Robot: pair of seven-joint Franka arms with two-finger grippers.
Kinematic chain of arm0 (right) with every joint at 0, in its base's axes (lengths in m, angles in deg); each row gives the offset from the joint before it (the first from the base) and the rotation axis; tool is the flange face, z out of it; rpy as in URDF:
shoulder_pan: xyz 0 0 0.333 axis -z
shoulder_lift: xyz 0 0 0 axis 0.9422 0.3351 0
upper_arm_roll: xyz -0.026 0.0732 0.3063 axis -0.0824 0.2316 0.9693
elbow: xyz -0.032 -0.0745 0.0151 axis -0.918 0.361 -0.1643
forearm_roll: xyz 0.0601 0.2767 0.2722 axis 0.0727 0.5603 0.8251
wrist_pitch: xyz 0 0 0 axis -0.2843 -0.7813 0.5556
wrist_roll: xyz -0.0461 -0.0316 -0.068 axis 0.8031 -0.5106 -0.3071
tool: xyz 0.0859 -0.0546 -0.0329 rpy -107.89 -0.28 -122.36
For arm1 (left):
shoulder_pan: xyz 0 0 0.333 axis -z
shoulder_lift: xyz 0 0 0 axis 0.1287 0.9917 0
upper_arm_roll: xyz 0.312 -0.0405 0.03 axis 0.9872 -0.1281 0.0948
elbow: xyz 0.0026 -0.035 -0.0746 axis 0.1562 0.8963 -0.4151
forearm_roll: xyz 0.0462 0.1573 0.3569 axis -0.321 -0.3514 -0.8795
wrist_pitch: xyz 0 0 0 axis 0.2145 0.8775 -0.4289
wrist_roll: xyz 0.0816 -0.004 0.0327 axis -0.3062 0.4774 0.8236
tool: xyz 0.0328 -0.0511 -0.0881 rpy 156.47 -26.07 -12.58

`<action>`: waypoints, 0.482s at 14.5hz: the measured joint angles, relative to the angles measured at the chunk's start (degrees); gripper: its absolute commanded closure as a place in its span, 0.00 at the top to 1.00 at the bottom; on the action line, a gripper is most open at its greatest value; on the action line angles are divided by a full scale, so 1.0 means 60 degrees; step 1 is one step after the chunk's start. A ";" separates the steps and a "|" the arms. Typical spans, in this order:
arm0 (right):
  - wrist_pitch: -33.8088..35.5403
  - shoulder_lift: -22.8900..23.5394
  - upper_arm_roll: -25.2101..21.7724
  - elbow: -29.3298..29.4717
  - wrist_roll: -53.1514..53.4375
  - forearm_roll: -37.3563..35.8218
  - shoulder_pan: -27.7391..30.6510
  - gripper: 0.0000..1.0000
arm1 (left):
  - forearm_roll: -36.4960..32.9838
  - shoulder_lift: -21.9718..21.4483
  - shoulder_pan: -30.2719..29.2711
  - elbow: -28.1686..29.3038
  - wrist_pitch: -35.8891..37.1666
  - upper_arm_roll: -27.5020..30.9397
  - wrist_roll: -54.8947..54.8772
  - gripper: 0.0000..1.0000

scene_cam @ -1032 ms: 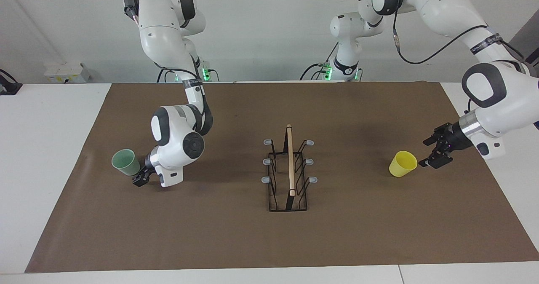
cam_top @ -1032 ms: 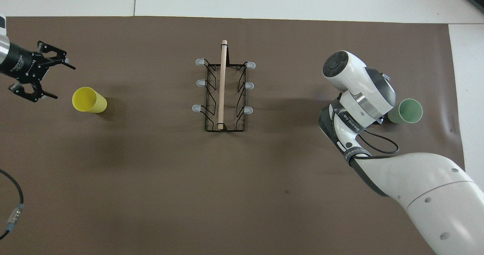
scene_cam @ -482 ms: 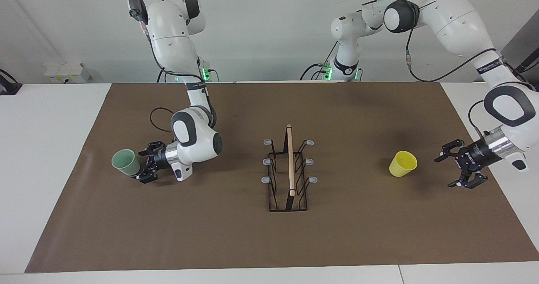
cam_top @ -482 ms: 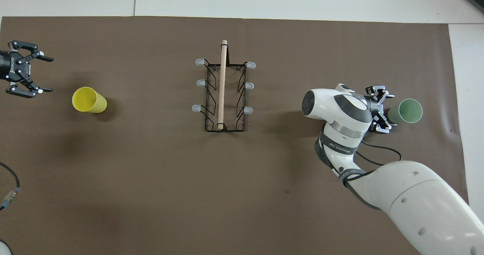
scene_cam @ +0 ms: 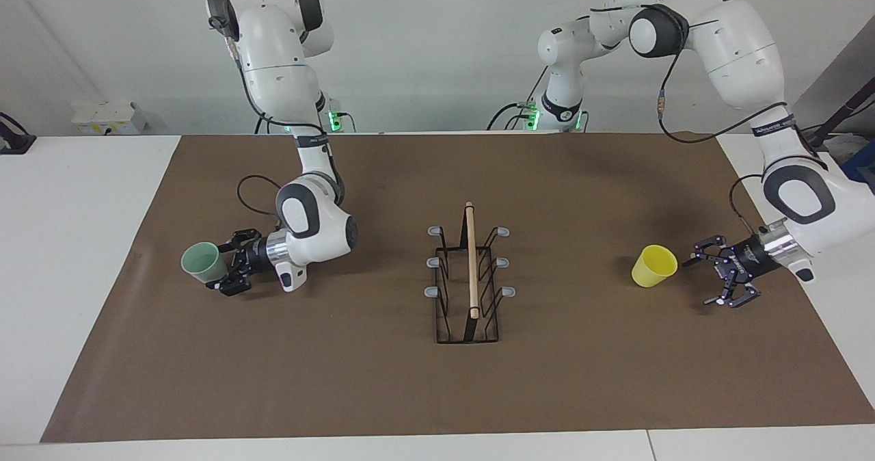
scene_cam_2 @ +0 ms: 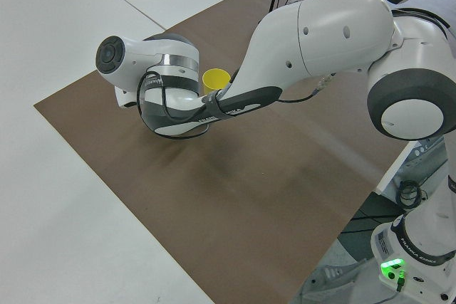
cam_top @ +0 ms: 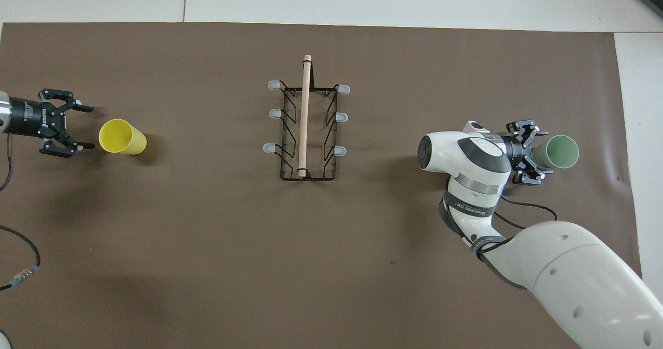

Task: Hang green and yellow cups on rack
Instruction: 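Reach the left gripper to the yellow cup while the right gripper reaches the green cup, then grasp and lift the yellow cup while the right gripper lifts the green cup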

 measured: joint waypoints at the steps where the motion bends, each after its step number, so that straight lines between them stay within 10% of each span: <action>1: -0.0002 0.0000 0.0000 -0.0018 0.0032 -0.0066 0.0067 1.00 | 0.0097 -0.0156 -0.0006 0.0312 0.0005 -0.0004 -0.0090 1.00; 4: -0.0055 0.0000 -0.0001 -0.0134 0.0066 -0.0259 0.0224 0.89 | 0.1407 -0.0635 -0.0047 0.1320 -0.0034 0.0035 -0.0834 1.00; 5: -0.0057 0.0000 -0.0001 -0.0174 0.0108 -0.0326 0.0237 0.70 | 0.1885 -0.0771 -0.0045 0.1694 -0.0187 0.0030 -0.1030 1.00; 6: -0.0071 0.0000 0.0000 -0.0211 0.0151 -0.0367 0.0238 0.08 | 0.2265 -0.0887 -0.0034 0.2099 -0.0425 0.0006 -0.1375 1.00; 7: -0.0096 0.0000 0.0003 -0.0246 0.0164 -0.0418 0.0237 0.00 | 0.2652 -0.0990 -0.0027 0.2510 -0.0685 -0.0017 -0.1809 1.00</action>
